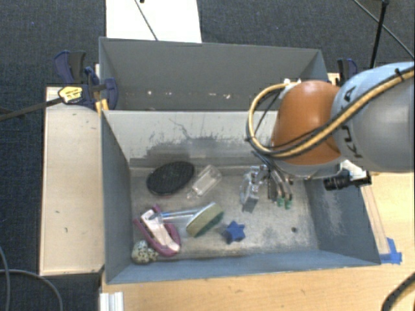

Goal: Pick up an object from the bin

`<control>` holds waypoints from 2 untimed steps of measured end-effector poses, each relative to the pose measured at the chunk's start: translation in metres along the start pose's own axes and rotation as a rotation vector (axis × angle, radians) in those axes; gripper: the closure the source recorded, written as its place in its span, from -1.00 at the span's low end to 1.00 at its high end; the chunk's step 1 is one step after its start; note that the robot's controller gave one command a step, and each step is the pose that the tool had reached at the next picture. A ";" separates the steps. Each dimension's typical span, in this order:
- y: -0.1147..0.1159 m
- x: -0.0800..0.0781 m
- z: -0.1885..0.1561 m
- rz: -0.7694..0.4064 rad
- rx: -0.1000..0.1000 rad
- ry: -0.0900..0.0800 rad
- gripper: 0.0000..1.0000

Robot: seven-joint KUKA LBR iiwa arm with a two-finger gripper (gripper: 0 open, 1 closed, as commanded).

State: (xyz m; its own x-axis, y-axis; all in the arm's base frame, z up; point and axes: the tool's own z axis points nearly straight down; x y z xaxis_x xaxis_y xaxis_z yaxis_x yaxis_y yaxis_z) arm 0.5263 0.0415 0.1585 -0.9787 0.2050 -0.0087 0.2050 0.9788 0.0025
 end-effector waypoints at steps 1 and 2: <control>0.006 -0.005 0.033 0.159 0.003 0.011 1.00; 0.008 -0.012 0.072 0.510 0.007 0.013 1.00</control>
Offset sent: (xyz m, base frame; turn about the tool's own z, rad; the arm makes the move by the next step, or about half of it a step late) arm 0.0060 0.0049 -0.0327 0.1607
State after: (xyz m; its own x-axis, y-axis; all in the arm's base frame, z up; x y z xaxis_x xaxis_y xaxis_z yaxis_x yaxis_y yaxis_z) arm 0.5399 0.0466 0.0866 -0.7542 0.6567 0.0042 0.6567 0.7542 -0.0032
